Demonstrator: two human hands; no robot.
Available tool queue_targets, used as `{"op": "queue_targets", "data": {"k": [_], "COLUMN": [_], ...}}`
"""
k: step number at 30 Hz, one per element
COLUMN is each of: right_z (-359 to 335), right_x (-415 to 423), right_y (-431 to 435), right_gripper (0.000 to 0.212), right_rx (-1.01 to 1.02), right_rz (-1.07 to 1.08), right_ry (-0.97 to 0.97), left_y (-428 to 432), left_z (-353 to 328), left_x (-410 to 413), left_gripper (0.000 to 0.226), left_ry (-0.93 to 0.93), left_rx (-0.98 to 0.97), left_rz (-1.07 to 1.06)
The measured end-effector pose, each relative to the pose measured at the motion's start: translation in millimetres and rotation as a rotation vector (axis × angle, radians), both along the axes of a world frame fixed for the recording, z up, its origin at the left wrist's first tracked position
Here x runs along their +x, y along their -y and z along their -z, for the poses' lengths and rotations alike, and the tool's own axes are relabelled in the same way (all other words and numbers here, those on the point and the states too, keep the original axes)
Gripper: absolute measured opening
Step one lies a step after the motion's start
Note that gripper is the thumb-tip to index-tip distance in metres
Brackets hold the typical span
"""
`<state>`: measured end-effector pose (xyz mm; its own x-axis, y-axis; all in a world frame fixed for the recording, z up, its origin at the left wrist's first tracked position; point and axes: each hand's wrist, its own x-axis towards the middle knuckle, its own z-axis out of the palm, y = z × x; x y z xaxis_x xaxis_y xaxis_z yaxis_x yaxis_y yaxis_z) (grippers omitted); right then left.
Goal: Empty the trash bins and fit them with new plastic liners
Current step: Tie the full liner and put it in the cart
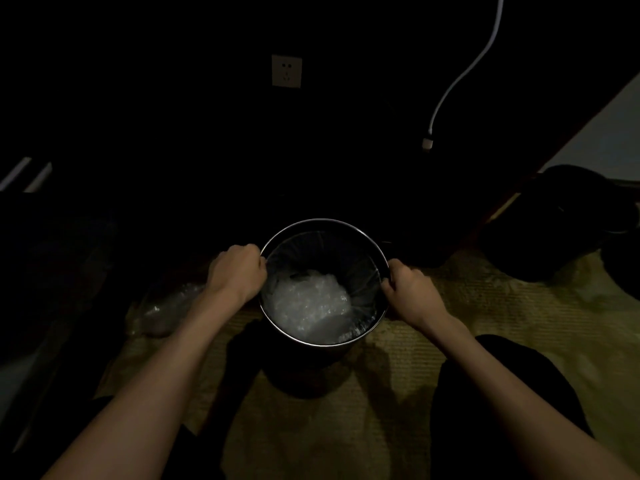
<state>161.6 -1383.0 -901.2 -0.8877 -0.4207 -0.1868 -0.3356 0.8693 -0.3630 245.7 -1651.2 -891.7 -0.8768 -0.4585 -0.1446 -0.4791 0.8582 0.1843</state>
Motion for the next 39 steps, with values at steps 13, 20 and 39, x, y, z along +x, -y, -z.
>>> {"op": "queue_targets", "data": {"k": [13, 20, 39], "right_z": [-134.1, -222.2, -113.2], "right_x": [-11.0, -3.4, -2.3], "right_y": [-48.2, -129.8, -321.6], "right_gripper": [0.017, 0.017, 0.01], "right_rx": [-0.252, -0.387, -0.164], "right_rz": [-0.041, 0.008, 0.383], "right_ry": [-0.122, -0.104, -0.083], "left_y": [-32.4, -86.0, -274.1], "left_z": [-162.7, -237.2, -119.6], "left_x": [-9.5, -7.1, -97.4], "left_gripper": [0.03, 0.035, 0.035], "left_ry": [-0.245, -0.373, -0.314], "left_rx": [-0.329, -0.211, -0.019], "left_rz": [0.177, 0.349, 0.685]}}
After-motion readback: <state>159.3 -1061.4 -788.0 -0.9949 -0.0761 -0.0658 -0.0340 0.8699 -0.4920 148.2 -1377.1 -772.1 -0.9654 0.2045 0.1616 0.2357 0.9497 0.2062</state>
